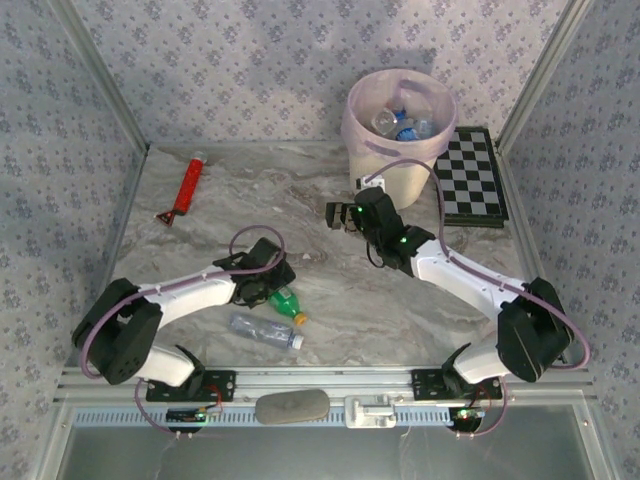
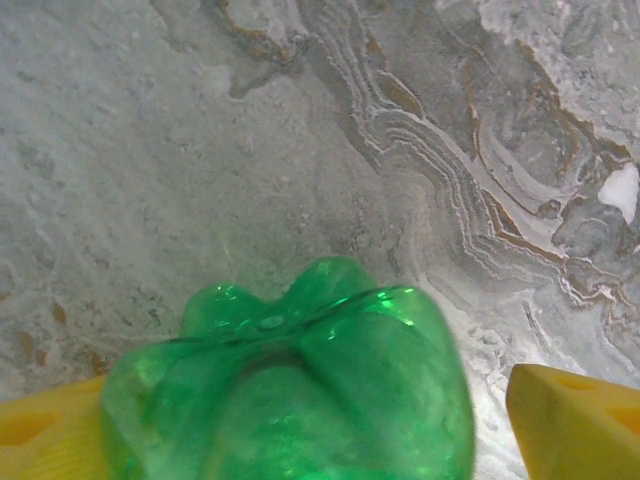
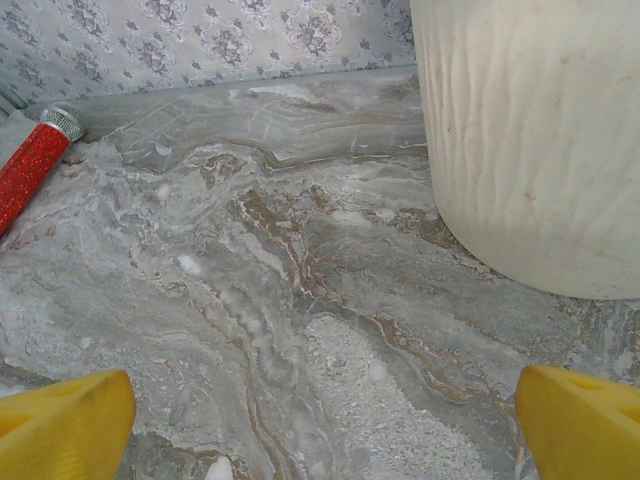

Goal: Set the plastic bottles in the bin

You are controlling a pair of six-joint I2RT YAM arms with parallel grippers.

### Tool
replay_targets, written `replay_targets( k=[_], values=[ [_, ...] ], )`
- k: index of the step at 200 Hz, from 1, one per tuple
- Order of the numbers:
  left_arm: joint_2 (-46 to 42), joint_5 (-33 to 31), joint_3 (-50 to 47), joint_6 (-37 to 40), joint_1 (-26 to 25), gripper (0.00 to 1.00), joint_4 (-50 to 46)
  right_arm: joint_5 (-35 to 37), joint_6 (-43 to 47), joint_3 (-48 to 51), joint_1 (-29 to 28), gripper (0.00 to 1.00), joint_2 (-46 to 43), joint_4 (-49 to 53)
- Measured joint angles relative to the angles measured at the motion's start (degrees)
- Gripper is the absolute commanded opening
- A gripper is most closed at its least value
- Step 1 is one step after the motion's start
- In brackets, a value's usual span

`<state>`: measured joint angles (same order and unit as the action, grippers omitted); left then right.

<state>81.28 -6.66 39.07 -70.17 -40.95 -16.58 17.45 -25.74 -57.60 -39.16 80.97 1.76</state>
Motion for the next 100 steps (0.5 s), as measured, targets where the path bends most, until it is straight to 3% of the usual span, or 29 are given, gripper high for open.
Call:
replay_targets(
  k=[46, 100],
  values=[
    [1.7, -0.2, 0.3, -0.9, 0.0, 0.53, 2.3, 0.5, 0.0, 0.5, -0.2, 0.99, -0.2, 0.2],
    [2.5, -1.3, 0.6, -0.9, 0.3, 0.48, 5.0, -0.4, 0.6, 0.8, -0.2, 0.99, -0.3, 0.1]
  ],
)
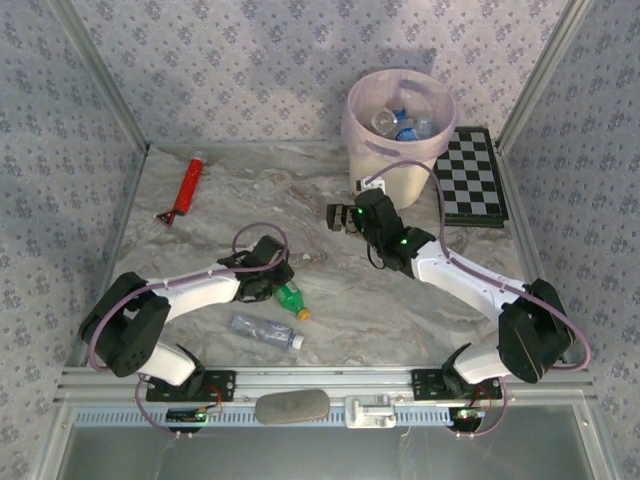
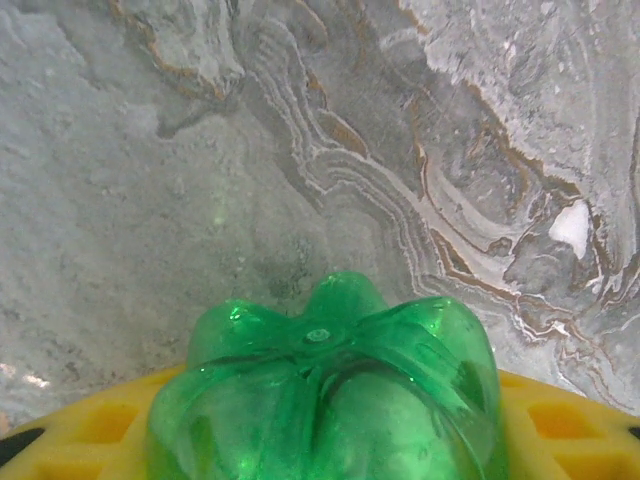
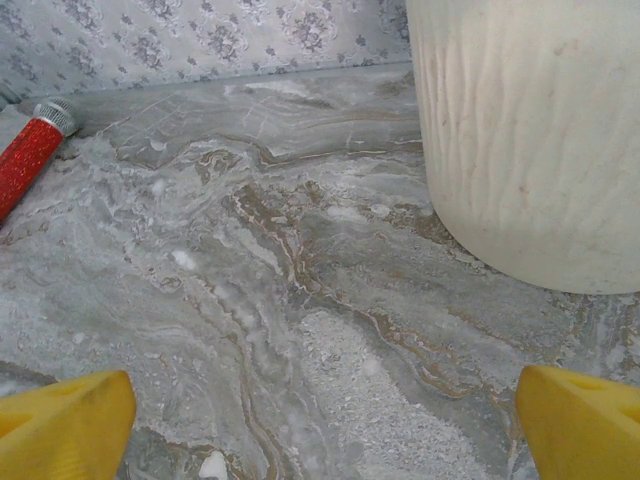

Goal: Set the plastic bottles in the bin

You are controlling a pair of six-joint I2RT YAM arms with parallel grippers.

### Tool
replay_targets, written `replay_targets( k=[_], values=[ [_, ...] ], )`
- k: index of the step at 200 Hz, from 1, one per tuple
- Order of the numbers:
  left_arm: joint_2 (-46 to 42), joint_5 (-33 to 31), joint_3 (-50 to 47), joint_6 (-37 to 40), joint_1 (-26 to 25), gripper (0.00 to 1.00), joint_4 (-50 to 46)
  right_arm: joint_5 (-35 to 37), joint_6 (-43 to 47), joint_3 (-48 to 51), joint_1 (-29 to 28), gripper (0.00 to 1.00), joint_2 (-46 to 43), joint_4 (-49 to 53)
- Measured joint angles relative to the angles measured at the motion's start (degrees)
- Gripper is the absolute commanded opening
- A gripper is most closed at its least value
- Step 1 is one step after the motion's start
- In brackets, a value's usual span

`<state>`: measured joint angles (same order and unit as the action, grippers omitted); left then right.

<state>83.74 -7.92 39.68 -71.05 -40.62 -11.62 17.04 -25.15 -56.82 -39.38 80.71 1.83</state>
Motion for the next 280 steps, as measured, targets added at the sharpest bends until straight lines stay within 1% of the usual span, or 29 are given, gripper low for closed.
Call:
replay_targets(
  k=[20, 54, 86, 116, 164, 189, 218, 239, 258, 267, 280],
  values=[
    [0.0, -0.6, 0.7, 1.0, 1.6, 0.48, 0.4, -3.7, 1.1, 1.1, 0.0, 0.99, -0.1, -0.6],
    [-0.6, -0.2, 3.7, 4.3, 7.1, 0.46, 3.1, -14.4, 4.5, 2.6, -0.2, 0.97, -0.1, -2.2],
    [-0.8, 4.0, 7.2, 7.0, 11.9, 0.46, 7.2, -23.4, 5.3, 2.8, -0.5, 0.96, -0.1, -3.6],
    [-0.8, 9.0, 8.7, 8.6, 14.0, 0.46, 11.7, -29.8, 4.8, 3.2, -0.8, 0.95, 0.7, -5.7],
    [-0.9, 15.1, 10.4, 11.8, 13.9, 0.46, 14.5, -35.1, 3.3, 2.0, -1.5, 0.96, 6.6, -7.9],
    [-1.2, 16.5, 10.4, 12.9, 13.6, 0.46, 14.9, -36.8, 2.5, -0.3, -2.0, 0.96, 10.2, -8.2],
    [-1.9, 17.5, 10.4, 14.1, 12.7, 0.46, 15.5, -38.2, 1.6, -2.1, -2.5, 0.95, 12.1, -9.0],
    [-2.1, 18.2, 10.4, 14.6, 12.1, 0.46, 16.0, -38.9, 0.9, -3.0, -2.7, 0.91, 13.4, -9.8],
    [-2.1, 19.2, 10.4, 14.7, 12.0, 0.46, 16.5, -39.0, 0.3, -3.5, -2.7, 0.86, 14.4, -10.0],
    [-2.1, 19.4, 10.4, 14.7, 12.0, 0.46, 16.8, -39.0, -0.1, -3.6, -2.7, 0.82, 14.7, -10.1],
    [-2.1, 19.6, 10.4, 14.7, 12.0, 0.47, 17.1, -39.6, -0.4, -3.9, -2.7, 0.72, 15.0, -10.4]
  ],
)
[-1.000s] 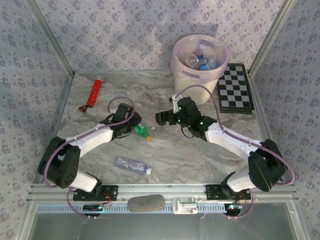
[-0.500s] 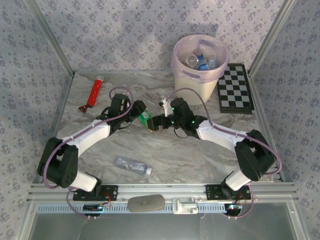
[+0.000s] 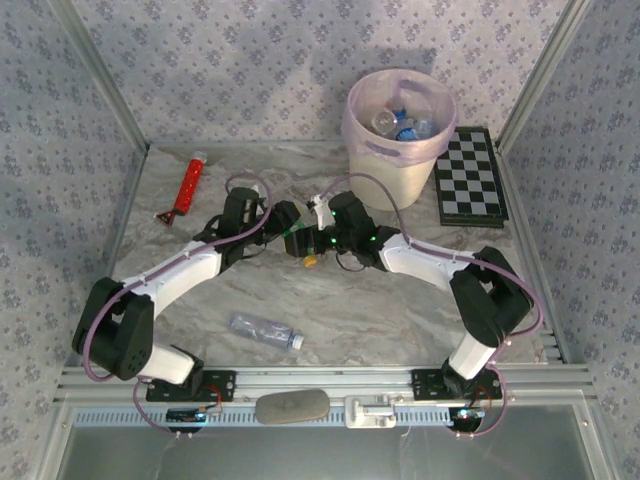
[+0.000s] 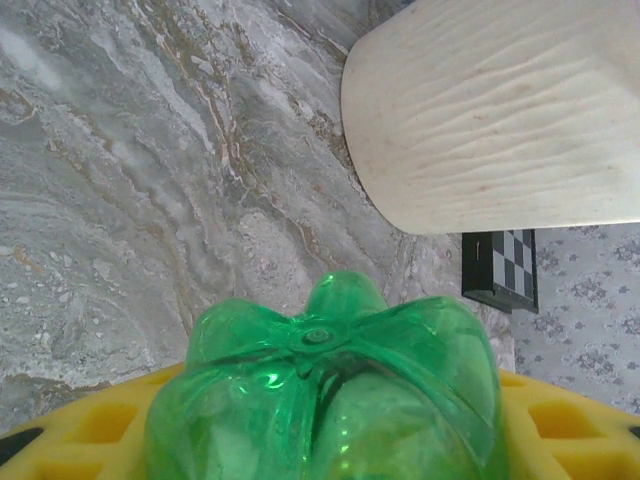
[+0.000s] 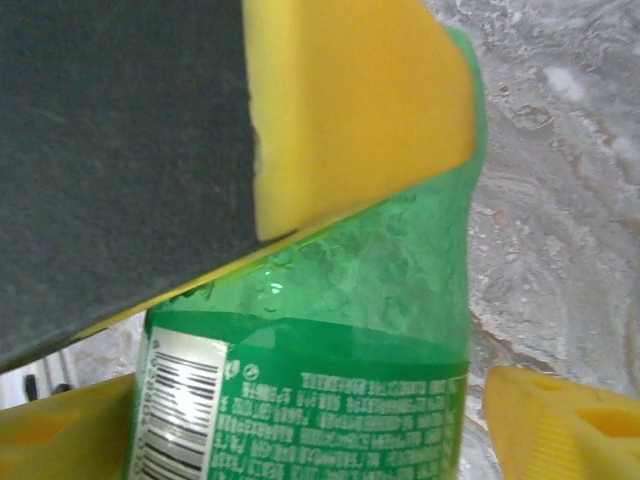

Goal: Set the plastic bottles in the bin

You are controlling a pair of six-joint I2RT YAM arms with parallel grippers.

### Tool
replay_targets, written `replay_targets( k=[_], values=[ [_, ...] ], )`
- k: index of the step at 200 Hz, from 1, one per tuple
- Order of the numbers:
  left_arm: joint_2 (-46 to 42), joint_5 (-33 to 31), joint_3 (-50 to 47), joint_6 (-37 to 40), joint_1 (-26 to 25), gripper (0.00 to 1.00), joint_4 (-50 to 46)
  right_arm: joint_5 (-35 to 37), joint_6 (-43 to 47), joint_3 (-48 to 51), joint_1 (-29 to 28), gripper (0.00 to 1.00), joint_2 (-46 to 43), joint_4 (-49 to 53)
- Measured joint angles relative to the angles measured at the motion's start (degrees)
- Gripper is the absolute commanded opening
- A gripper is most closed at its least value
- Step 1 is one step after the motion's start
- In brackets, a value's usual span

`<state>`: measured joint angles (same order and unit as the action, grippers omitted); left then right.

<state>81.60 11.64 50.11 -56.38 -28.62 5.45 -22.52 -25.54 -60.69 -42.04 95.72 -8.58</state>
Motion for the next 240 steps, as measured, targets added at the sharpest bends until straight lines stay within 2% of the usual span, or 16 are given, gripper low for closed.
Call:
replay_targets(
  k=[23, 34, 61, 72, 97, 121, 163, 200, 240],
  values=[
    [-0.2, -0.1, -0.2, 0.0, 0.0, 0.48, 0.8, -0.6, -0.2, -0.3, 0.0, 0.59, 0.1, -0.3],
    [-0.3, -0.3, -0.6, -0.1, 0.0, 0.53, 1.2, -0.9, -0.5, -0.4, 0.1, 0.56, 0.1, -0.2],
    [-0.6, -0.2, -0.9, -0.6, 0.1, 0.88, 1.2, -1.1, -0.4, -0.4, 0.1, 0.54, 0.1, -0.3],
    [-0.9, 0.2, -1.0, -0.6, 0.1, 1.00, 1.2, -0.9, -0.4, -0.4, 0.3, 0.53, 0.1, -0.3],
    [-2.4, 0.4, -1.2, -0.3, 0.7, 1.00, 1.0, -0.2, -0.4, -0.4, 1.1, 0.53, 0.1, -0.2],
    [-4.9, -0.4, -1.5, 0.4, 3.3, 1.00, 0.2, 0.9, -0.1, -0.4, 2.1, 0.52, 0.0, 0.6],
    [-13.2, -7.0, -5.7, 1.3, 7.8, 1.00, -3.7, 4.9, 4.3, -1.0, 5.5, 0.52, -3.6, 7.0],
    [-19.3, -12.6, -12.0, 0.7, 8.8, 1.00, -5.6, 10.9, 9.7, -7.2, 10.5, 0.51, -9.2, 13.6],
    [-19.4, -13.7, -14.0, 0.2, 8.9, 1.00, -7.0, 16.2, 12.6, -14.4, 17.0, 0.51, -14.3, 14.5]
  ],
)
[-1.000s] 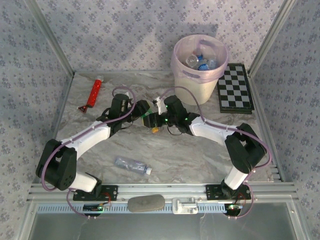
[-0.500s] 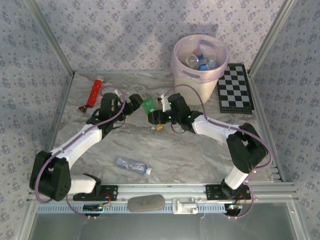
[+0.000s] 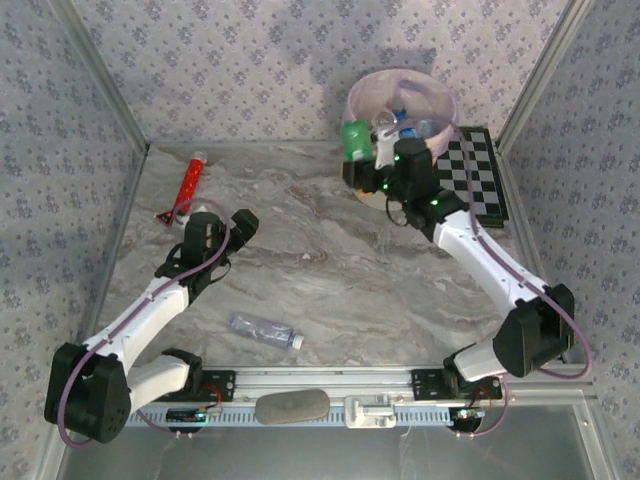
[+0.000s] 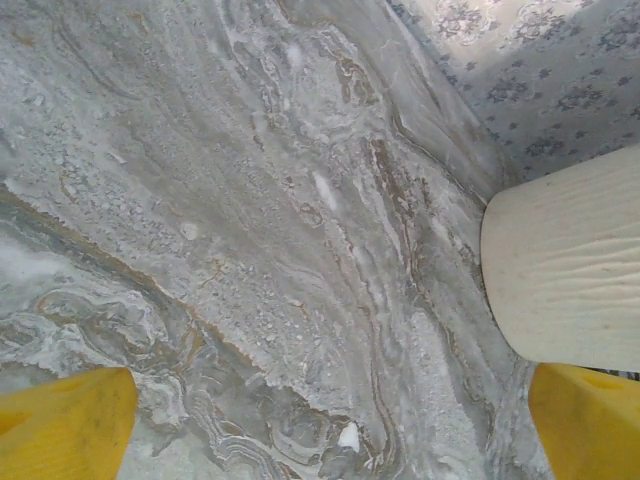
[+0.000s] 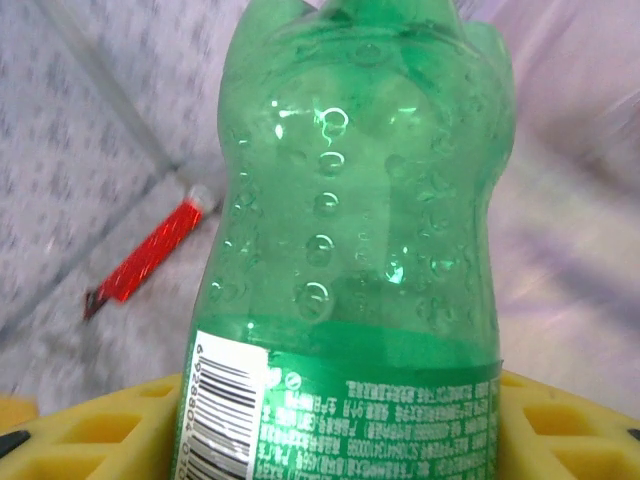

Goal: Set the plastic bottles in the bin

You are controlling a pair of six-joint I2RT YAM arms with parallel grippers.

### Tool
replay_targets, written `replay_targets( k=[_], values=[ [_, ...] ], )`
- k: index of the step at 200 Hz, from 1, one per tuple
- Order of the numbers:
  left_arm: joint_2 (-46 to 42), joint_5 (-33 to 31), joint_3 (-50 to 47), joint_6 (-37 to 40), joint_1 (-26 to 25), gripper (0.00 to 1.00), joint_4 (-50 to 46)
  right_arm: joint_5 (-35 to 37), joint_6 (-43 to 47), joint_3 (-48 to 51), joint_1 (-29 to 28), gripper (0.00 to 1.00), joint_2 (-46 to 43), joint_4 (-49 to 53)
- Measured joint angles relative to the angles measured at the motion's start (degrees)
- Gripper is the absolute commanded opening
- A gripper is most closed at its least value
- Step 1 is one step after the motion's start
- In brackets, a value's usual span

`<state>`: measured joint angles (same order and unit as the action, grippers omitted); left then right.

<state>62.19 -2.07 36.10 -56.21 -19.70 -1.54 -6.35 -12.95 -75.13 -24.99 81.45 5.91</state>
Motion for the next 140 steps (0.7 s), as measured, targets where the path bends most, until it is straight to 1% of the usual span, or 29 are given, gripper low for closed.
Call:
replay_targets(
  k=[37, 63, 102, 140],
  values=[
    [2.3, 0.7, 0.0, 0.0, 0.0, 1.00, 0.1, 3.3, 0.4, -5.9, 6.0, 0.51, 0.1, 0.2],
    [4.0, 1.8, 0.0, 0.0, 0.0, 1.00, 0.1, 5.3, 0.3, -11.2, 9.8, 0.51, 2.7, 0.6],
    [5.0, 3.3, 0.1, 0.0, 0.0, 1.00, 0.1, 7.0, 0.3, -22.6, 13.6, 0.52, 11.3, 3.7],
    [5.1, 4.2, 0.1, 0.0, 0.0, 1.00, 0.2, 8.1, 0.4, -34.1, 14.3, 0.52, 20.7, 11.0]
  ],
)
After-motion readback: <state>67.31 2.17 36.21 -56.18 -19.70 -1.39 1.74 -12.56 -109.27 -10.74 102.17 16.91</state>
